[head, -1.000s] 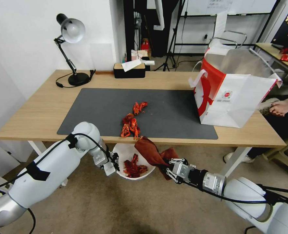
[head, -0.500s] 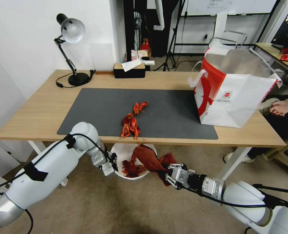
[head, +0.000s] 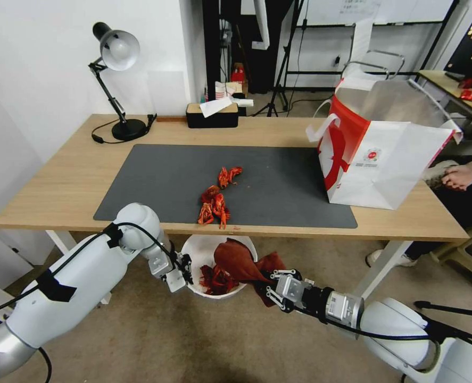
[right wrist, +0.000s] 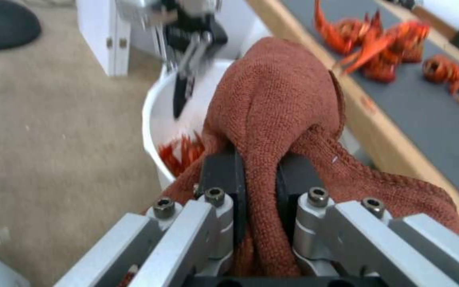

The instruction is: Sweep shrimp from table into container with towel, then put container into takeout bag.

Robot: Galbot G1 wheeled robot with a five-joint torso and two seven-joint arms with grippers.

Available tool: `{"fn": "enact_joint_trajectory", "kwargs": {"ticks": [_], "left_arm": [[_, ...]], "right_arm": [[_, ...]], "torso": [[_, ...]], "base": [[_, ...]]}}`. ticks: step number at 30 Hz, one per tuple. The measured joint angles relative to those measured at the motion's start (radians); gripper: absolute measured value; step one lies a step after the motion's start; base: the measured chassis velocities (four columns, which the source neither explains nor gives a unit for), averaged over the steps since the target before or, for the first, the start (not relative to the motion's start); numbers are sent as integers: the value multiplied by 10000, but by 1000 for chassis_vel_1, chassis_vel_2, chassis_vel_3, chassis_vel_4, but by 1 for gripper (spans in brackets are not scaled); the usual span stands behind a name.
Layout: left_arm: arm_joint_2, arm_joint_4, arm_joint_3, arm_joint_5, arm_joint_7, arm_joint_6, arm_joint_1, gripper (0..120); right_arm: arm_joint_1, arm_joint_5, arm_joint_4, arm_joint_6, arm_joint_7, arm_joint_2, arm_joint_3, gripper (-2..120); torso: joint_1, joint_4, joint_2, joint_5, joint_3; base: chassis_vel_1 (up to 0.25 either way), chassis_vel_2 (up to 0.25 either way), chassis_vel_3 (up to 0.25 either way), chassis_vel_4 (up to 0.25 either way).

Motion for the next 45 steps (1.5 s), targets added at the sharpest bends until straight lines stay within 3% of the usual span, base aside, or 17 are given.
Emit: {"fn": "enact_joint_trajectory", "kwargs": {"ticks": [10,12,16,23,27,34,36,45], "left_arm": [[159,-46,-52,4,3,0,73,0],[182,-59,-54,5,4,-6,97,0],[62,71,124,2,4,-57,-79,0],[-16,204,327,12,6,-206,-280,0],[42,237,259,35,10,-229,-236,0],[46,266,162,37,11,-232,-147,0],[88,287,89,37,11,-252,-86,0],[157,315,-160,37,6,-343,144,0]], "right_arm": [[506,2095,167,1080,-243,-57,594,8],[1084,2989,142,1277,76,-20,622,8],[1818,3449,-187,1346,471,63,627,8],[4602,3742,-2423,1386,746,531,-598,8],[7231,3745,-4519,1333,837,1365,-2300,8],[8533,3555,-6521,954,850,2326,-3322,8],[9021,3447,-7501,842,935,2893,-3781,8],[9857,3281,-9396,535,1289,4227,-4089,8]], "torso": [[0,0,0,-1,0],[-1,2,0,0,0],[0,2,0,0,1],[0,-3,-1,6,2],[1,5,0,-2,2],[2,2,-1,1,3],[2,-2,-1,0,3],[-1,2,0,-2,1]], "base": [[0,0,0,0],[0,0,0,0],[0,0,0,0],[0,0,0,0],[0,0,0,0],[0,0,0,0],[0,0,0,0],[0,0,0,0]]}}
